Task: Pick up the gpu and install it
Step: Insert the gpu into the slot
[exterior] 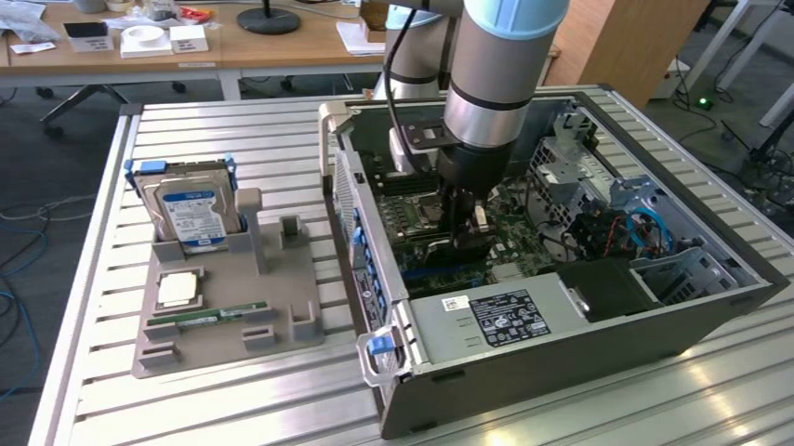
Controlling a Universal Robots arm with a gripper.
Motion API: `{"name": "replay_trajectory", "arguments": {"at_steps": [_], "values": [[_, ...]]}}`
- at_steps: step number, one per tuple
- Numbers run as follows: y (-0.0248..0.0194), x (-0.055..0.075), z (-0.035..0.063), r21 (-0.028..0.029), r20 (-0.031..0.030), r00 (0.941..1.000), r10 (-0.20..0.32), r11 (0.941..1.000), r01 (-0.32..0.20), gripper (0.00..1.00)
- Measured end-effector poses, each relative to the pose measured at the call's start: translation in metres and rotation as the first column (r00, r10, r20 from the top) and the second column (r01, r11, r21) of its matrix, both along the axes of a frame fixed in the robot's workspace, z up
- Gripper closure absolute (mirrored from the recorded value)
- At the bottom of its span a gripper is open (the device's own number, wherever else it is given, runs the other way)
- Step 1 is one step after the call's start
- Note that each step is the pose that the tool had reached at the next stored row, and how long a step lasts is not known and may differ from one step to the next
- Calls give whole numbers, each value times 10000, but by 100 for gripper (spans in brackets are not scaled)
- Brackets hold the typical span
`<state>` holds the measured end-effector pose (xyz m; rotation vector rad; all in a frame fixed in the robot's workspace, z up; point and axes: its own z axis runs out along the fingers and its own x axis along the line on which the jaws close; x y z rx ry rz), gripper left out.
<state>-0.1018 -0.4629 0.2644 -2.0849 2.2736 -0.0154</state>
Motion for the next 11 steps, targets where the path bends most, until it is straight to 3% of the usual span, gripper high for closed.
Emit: {"name": "replay_trajectory", "arguments": {"at_steps": [11], "values": [[0,-1,-69,1,0,10000,1,10000,-1,54]]}}
